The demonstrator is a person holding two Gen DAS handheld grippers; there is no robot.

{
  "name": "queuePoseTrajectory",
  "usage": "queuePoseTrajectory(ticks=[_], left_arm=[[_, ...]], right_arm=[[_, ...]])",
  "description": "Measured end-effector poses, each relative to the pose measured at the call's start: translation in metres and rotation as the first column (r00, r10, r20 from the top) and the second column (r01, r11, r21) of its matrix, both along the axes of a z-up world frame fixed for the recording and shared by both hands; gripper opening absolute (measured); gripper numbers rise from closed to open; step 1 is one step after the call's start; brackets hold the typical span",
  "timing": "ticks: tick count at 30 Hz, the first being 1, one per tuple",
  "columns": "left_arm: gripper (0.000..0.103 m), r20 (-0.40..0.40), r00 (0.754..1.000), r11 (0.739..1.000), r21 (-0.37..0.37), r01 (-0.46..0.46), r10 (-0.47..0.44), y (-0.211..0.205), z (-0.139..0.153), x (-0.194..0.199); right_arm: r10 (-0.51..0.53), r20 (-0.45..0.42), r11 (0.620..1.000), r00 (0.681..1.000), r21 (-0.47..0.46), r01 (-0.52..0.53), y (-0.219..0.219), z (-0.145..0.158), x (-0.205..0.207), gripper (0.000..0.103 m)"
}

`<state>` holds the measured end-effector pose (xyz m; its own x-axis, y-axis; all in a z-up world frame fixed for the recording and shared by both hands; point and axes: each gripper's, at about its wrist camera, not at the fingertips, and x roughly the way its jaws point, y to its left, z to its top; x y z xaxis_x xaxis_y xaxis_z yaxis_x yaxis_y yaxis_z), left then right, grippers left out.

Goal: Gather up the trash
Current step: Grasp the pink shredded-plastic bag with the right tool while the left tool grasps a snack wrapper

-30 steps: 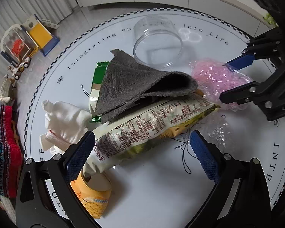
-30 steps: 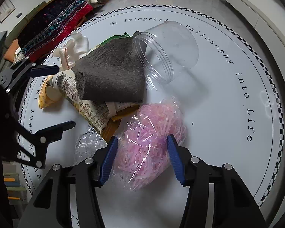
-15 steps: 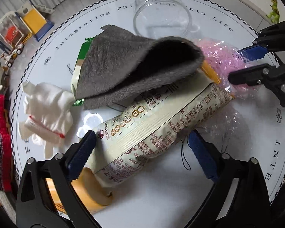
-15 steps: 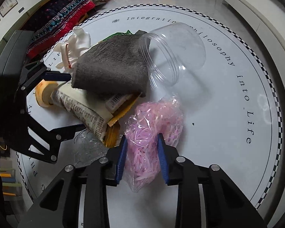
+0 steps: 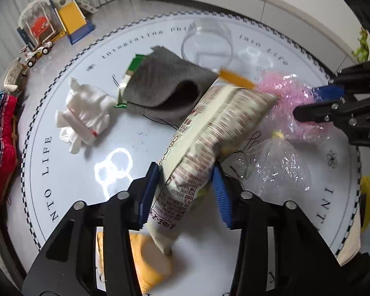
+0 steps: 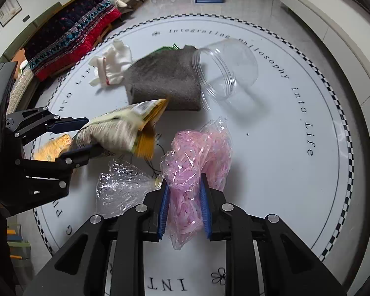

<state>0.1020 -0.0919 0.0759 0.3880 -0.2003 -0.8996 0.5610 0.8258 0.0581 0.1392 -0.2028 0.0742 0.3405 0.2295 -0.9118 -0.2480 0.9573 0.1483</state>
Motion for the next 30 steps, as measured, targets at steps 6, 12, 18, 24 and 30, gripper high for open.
queuePoseTrajectory(ticks=[6,12,18,24,30], left_arm=[[0.027,0.032,0.999,0.997,-0.067,-0.037,0.039,0.016,0.022,-0.013],[0.000,0.034,0.996,0.989,-0.129,-0.078,0.083,0.045,0.042,-0.024],[0.000,-0.029,0.997,0.994,-0.081,-0.072,0.070,0.048,0.025,-0.023],[0.000,-0.047,0.999,0.999,-0.044,-0.026,0.024,0.029,0.008,-0.024],[0.000,-0.076,0.997,1.000,-0.021,0.010,-0.012,0.007,-0.010,-0.023]], right_arm=[[0.000,0.057,1.000,0.998,0.001,0.000,0.011,0.031,-0.018,0.025],[0.042,0.100,0.999,0.994,0.002,-0.043,0.039,0.055,-0.035,0.025],[0.072,0.121,0.997,0.990,-0.007,-0.071,0.054,0.064,-0.045,0.025],[0.025,0.109,1.000,0.994,-0.014,-0.024,0.032,0.056,-0.042,0.025],[-0.041,0.087,0.999,0.995,-0.001,0.041,0.003,0.042,-0.036,0.025]])
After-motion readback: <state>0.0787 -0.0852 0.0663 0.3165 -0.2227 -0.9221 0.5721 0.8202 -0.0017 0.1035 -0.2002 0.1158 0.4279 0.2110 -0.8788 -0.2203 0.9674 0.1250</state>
